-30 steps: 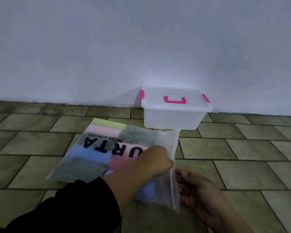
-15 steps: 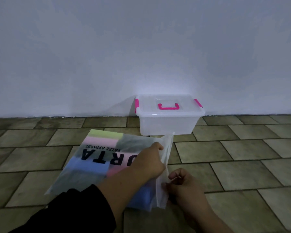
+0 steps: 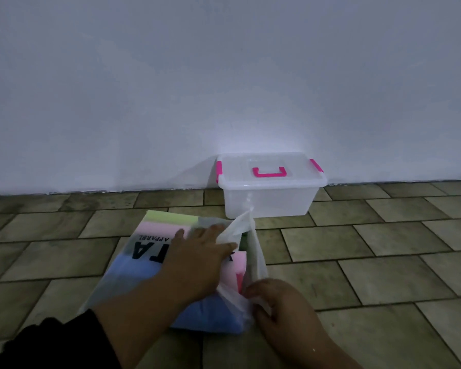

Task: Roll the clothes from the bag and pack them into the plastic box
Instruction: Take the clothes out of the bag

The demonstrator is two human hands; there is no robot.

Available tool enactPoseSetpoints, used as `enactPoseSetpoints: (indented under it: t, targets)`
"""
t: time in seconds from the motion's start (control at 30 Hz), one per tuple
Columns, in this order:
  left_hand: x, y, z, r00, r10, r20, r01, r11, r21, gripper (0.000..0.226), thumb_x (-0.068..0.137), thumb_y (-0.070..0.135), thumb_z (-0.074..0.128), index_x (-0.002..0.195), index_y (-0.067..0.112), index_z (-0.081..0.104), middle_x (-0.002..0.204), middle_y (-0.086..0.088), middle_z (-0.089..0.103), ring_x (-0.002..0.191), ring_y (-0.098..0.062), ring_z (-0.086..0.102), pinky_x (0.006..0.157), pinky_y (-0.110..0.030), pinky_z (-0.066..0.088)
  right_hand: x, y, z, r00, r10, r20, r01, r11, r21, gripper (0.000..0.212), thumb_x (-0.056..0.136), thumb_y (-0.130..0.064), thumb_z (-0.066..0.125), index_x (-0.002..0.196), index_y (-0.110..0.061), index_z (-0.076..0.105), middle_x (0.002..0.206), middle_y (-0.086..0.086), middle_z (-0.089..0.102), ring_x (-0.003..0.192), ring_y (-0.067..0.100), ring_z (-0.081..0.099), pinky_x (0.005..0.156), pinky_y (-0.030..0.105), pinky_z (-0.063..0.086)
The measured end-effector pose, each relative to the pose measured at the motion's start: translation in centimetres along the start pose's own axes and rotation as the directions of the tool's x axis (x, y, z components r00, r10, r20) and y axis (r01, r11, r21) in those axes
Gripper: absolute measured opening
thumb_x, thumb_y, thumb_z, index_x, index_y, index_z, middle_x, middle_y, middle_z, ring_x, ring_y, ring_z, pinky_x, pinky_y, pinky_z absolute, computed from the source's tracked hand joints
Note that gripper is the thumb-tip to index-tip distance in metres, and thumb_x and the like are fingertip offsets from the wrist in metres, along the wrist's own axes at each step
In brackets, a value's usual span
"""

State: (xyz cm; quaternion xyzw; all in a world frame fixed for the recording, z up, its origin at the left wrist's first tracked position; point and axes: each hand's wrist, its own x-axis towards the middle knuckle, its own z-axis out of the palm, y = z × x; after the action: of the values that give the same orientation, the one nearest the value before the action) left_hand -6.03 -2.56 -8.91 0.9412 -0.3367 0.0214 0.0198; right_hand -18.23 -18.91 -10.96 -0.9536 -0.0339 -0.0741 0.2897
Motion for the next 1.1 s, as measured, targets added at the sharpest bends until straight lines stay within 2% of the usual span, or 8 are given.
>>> enactPoseSetpoints:
  t: [0.1, 0.2, 0.3, 0.43, 0.67, 0.8, 0.93, 1.1]
  targets:
    - [0.1, 0.7, 0.8, 0.997, -0.08, -0.003, 0.08, 0.996, -0.043, 0.054, 0.086, 0.063, 0.023, 0.135, 0.044, 0.036, 0.16, 0.004, 0.014, 0.146, -0.03, 0.013, 0.11, -0.067, 0.005, 0.3, 0.5, 0.2, 0.981, 0.141, 0.136, -0.134, 0.989, -0.057, 0.024, 0.084, -0.039, 0.056, 0.102, -0.031, 0.069, 0.102, -0.009, 0.069, 0.094, 0.004, 0.06, 0.082, 0.016, 0.043]
    - [-0.3, 0.9, 1.6, 0.991, -0.122, 0.051, 0.124, 0.992, -0.039, 0.074, 0.07, 0.082, 0.024, 0.134, 0.045, 0.028, 0.158, -0.001, 0.016, 0.144, -0.036, 0.016, 0.109, -0.065, 0.011, 0.8, 1.4, -0.3, 0.961, 0.228, 0.157, -0.222, 0.974, -0.052, 0.02, 0.081, -0.038, 0.058, 0.096, -0.03, 0.07, 0.095, -0.007, 0.072, 0.086, 0.003, 0.063, 0.076, 0.018, 0.046]
    - [-0.4, 0.1, 2.1, 0.981, -0.155, 0.115, 0.165, 0.983, -0.082, 0.071, 0.073, 0.076, 0.033, 0.136, 0.047, 0.017, 0.156, -0.001, 0.017, 0.141, -0.036, 0.02, 0.109, -0.063, 0.023, 2.2, 1.4, -1.0, 0.944, 0.306, 0.122, -0.315, 0.947, 0.057, 0.021, 0.081, -0.03, 0.061, 0.1, -0.032, 0.069, 0.094, -0.009, 0.071, 0.085, 0.003, 0.065, 0.077, 0.022, 0.051]
    - [-0.8, -1.1, 2.7, 0.972, -0.159, 0.176, 0.187, 0.97, -0.154, 0.072, 0.081, 0.068, 0.042, 0.142, 0.051, 0.008, 0.159, 0.002, 0.011, 0.145, -0.035, 0.011, 0.112, -0.058, 0.027, 5.1, 0.5, -1.1, 0.921, 0.349, 0.17, -0.382, 0.894, 0.233, 0.036, 0.085, -0.017, 0.057, 0.12, -0.021, 0.06, 0.112, -0.001, 0.068, 0.098, 0.014, 0.062, 0.083, 0.027, 0.048]
    - [-1.1, -1.0, 3.7, 0.977, -0.152, 0.147, 0.174, 0.973, -0.15, 0.076, 0.082, 0.07, 0.039, 0.143, 0.053, -0.002, 0.161, 0.004, -0.001, 0.147, -0.037, -0.002, 0.115, -0.06, 0.017, 7.2, -0.2, -0.1, 0.841, 0.478, 0.254, -0.538, 0.682, 0.496, 0.024, 0.077, -0.018, 0.067, 0.098, -0.027, 0.06, 0.095, -0.003, 0.069, 0.09, 0.016, 0.065, 0.087, 0.04, 0.054]
    - [-1.5, -1.0, 4.6, 0.981, -0.166, 0.101, 0.179, 0.973, -0.146, 0.078, 0.079, 0.076, 0.03, 0.142, 0.054, -0.01, 0.161, 0.007, -0.007, 0.147, -0.036, -0.006, 0.114, -0.061, 0.011, 6.6, 0.1, 0.1, 0.84, 0.431, 0.331, -0.543, 0.653, 0.528, 0.029, 0.068, -0.023, 0.07, 0.097, -0.024, 0.065, 0.094, 0.001, 0.073, 0.09, 0.02, 0.068, 0.087, 0.046, 0.055]
    - [-1.8, -0.9, 5.3, 0.985, -0.17, 0.029, 0.173, 0.973, -0.152, 0.079, 0.076, 0.08, 0.022, 0.141, 0.054, -0.014, 0.161, 0.008, -0.008, 0.147, -0.034, -0.004, 0.114, -0.058, 0.011, 6.4, 0.4, 0.7, 0.834, 0.441, 0.333, -0.552, 0.651, 0.521, 0.025, 0.061, -0.024, 0.067, 0.086, -0.02, 0.067, 0.081, 0.007, 0.074, 0.074, 0.02, 0.07, 0.072, 0.041, 0.058]
    - [-2.0, -0.9, 5.7, 0.985, -0.173, 0.009, 0.172, 0.971, -0.165, 0.078, 0.076, 0.08, 0.02, 0.141, 0.055, -0.015, 0.161, 0.01, -0.007, 0.147, -0.032, -0.004, 0.114, -0.055, 0.013, 7.2, 0.4, 1.0, 0.804, 0.505, 0.314, -0.587, 0.592, 0.551, 0.034, 0.064, -0.022, 0.064, 0.097, -0.018, 0.061, 0.094, 0.009, 0.07, 0.088, 0.027, 0.066, 0.084, 0.048, 0.055]
